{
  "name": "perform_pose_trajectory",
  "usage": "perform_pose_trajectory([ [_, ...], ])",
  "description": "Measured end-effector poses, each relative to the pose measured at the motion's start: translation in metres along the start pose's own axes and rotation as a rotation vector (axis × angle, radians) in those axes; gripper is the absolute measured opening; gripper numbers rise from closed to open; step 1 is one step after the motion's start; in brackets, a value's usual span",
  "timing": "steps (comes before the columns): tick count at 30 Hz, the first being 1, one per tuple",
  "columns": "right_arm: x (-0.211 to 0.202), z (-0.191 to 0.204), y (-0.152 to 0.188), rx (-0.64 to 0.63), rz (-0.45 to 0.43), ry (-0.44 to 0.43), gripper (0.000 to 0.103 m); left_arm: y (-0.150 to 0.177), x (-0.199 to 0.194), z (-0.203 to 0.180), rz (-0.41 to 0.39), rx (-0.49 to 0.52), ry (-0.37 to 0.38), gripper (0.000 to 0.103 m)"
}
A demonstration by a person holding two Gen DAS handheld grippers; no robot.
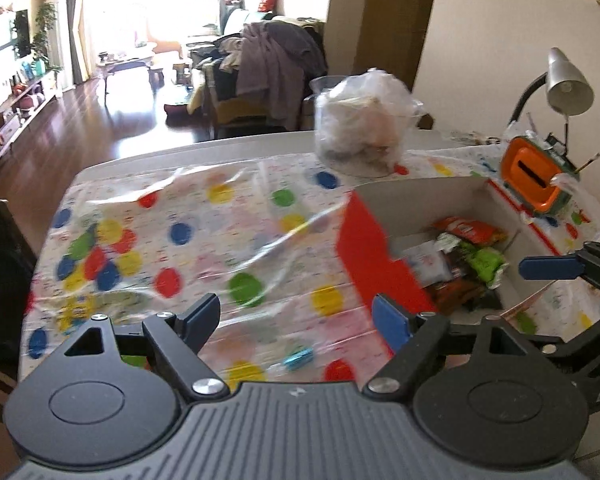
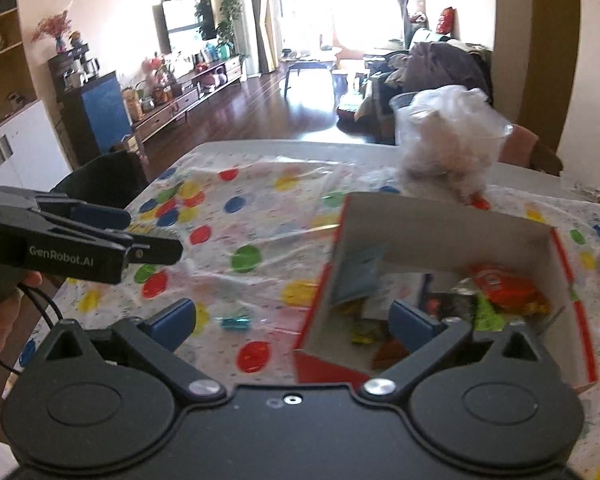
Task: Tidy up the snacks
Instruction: 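Move both tools back over the yellow Minion stick and teal candy, then grasp the yellow Minion stick with left tool while right tool grasps the teal candy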
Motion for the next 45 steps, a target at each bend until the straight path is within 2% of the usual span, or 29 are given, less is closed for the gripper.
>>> perform_pose_trajectory([
  [4,0.016,0.027,0.004,-0.002,0.026,-0.015,0.103,0.013,-0.004,0.035,0.012,0.009,-0.039,0.083],
  [9,0.040,0.060,0.006,0.014,0.058,-0.041,0.103,0.026,-0.006,0.078,0.034,0.005,-0.045,0.083],
  [15,0.073,0.089,0.015,-0.039,0.104,-0.043,0.102,0.045,0.006,0.134,0.090,-0.016,-0.068,0.083],
  [21,0.109,0.095,0.033,-0.021,0.191,-0.010,0.096,0.060,0.027,0.184,0.138,-0.068,-0.102,0.083],
  [29,0.149,0.084,0.040,0.068,0.273,0.041,0.087,0.067,0.065,0.219,0.199,-0.107,-0.127,0.083],
  [34,0.166,0.072,0.046,0.203,0.336,0.051,0.072,0.067,0.085,0.232,0.226,-0.137,-0.125,0.082],
  [37,0.170,0.068,0.048,0.271,0.358,0.057,0.067,0.066,0.096,0.241,0.247,-0.156,-0.127,0.074],
  [40,0.175,0.062,0.047,0.323,0.377,0.093,0.053,0.066,0.105,0.246,0.265,-0.154,-0.135,0.074],
  [45,0.182,0.054,0.045,0.370,0.390,0.136,0.046,0.064,0.122,0.248,0.298,-0.136,-0.135,0.071],
])
Point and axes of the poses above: each gripper's, at about its wrist camera, not at the fingertips, and x roughly the way its jaws point, z to its left, y to its underside, the point moved 9 cm from there along x, roughly the way its jaws point, and after that the axes turned 2 degrees about -z, right-handed, at the moved point
